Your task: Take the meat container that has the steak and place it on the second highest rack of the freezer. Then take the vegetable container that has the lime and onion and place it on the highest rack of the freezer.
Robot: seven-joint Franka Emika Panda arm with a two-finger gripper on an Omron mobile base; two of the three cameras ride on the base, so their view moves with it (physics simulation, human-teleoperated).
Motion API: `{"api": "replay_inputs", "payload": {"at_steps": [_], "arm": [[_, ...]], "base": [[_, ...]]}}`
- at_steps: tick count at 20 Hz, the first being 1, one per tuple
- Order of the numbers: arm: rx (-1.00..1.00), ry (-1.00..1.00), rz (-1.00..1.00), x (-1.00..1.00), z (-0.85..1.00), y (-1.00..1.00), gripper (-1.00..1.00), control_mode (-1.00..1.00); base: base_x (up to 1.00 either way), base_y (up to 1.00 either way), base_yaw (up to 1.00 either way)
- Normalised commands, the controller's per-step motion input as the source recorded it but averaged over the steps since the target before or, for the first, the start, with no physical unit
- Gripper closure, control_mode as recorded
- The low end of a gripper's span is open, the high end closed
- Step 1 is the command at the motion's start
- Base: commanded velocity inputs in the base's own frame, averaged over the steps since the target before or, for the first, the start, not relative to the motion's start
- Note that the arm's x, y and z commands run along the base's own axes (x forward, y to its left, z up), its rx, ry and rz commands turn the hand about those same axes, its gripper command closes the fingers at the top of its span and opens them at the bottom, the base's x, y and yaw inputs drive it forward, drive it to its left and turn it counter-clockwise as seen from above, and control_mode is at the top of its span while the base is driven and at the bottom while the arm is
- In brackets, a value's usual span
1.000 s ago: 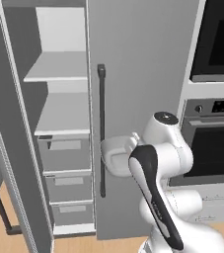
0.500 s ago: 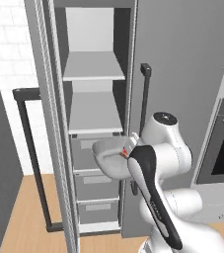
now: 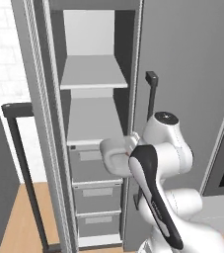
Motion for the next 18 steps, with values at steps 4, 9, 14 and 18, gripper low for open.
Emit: {"api": "replay_inputs", "payload": {"at_steps": [4, 9, 14, 18], "arm": [[0.00, 0.00, 0.00, 0.00, 0.00, 0.00, 1.00, 1.00], [0.00, 0.00, 0.00, 0.00, 0.00, 0.00, 1.00, 1.00], [0.00, 0.00, -0.01, 0.55, 0.00, -0.08, 1.00, -1.00], [-0.03, 0.00, -0.04, 1.00, -0.01, -0.01, 1.00, -1.00]], "base": [[0.17, 0.58, 0.01], [0.16, 0.21, 0.01], [0.10, 0.00, 0.00], [0.00, 0.00, 0.00]]}}
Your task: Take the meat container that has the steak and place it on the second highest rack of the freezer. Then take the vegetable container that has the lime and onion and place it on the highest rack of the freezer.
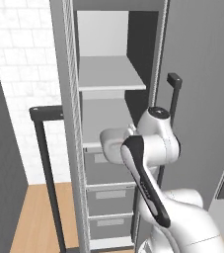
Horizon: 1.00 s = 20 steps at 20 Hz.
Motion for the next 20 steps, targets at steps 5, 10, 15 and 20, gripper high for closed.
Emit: {"api": "replay_inputs", "payload": {"at_steps": [5, 10, 15, 20], "arm": [[-0.07, 0.00, -0.04, 0.94, -0.08, 0.08, 1.00, -1.00], [-0.10, -0.02, -0.01, 0.74, -0.14, 0.15, 1.00, -1.00], [-0.05, -0.01, -0.02, 0.67, -0.16, 0.01, 1.00, -1.00], [0.00, 0.00, 0.00, 0.46, -0.34, 0.00, 1.00, -1.00]], "base": [[0.00, 0.00, 0.00], [0.00, 0.00, 0.00], [0.00, 0.00, 0.00], [0.00, 0.00, 0.00]]}}
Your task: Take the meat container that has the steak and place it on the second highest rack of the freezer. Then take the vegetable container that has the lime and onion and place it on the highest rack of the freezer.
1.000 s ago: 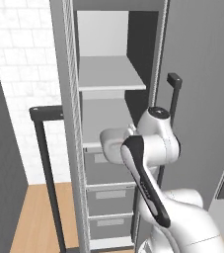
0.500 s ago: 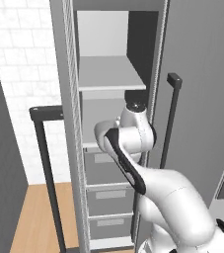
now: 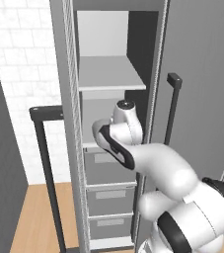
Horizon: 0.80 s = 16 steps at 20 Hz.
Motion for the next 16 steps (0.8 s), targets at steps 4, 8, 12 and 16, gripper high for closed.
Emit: {"api": "replay_inputs", "payload": {"at_steps": [4, 8, 12, 16], "arm": [[-0.03, -0.01, 0.00, 0.32, -0.51, 0.00, 1.00, -1.00], [-0.04, -0.08, 0.00, 0.38, -0.37, 0.00, 1.00, -1.00], [0.00, -0.03, -0.01, 0.55, 0.00, -0.05, 1.00, -1.00], [0.00, 0.00, -0.04, 0.65, 0.00, -0.04, 1.00, -1.00]], "base": [[0.00, 0.00, 0.00], [0.00, 0.00, 0.00], [0.00, 0.00, 0.00], [0.00, 0.00, 0.00]]}}
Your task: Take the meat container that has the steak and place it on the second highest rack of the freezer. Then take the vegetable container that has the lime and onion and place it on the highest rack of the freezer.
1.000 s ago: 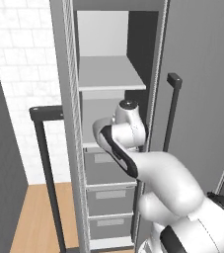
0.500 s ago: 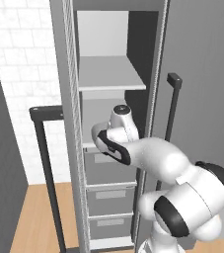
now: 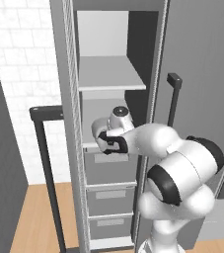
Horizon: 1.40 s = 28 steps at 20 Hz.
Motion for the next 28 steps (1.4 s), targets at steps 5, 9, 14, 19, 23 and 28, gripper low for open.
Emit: {"api": "replay_inputs", "payload": {"at_steps": [5, 9, 14, 19, 23, 28], "arm": [[-0.04, -0.03, -0.02, 0.69, -0.05, -0.04, 1.00, -1.00], [-0.05, -0.04, -0.04, 0.87, -0.03, 0.00, 1.00, -1.00], [0.00, 0.00, -0.03, 0.89, 0.00, -0.03, 1.00, -1.00], [0.00, -0.02, 0.00, 0.00, 0.00, 0.00, -1.00, -1.00], [0.00, -0.20, -0.11, -0.68, 0.50, 0.00, -1.00, -1.00], [0.00, -0.26, -0.22, -0.99, 0.87, 0.02, -1.00, -1.00]], "base": [[0.00, 0.00, 0.00], [0.00, 0.00, 0.00], [0.00, 0.00, 0.00], [0.00, 0.00, 0.00], [0.00, 0.00, 0.00], [0.00, 0.00, 0.00]]}}
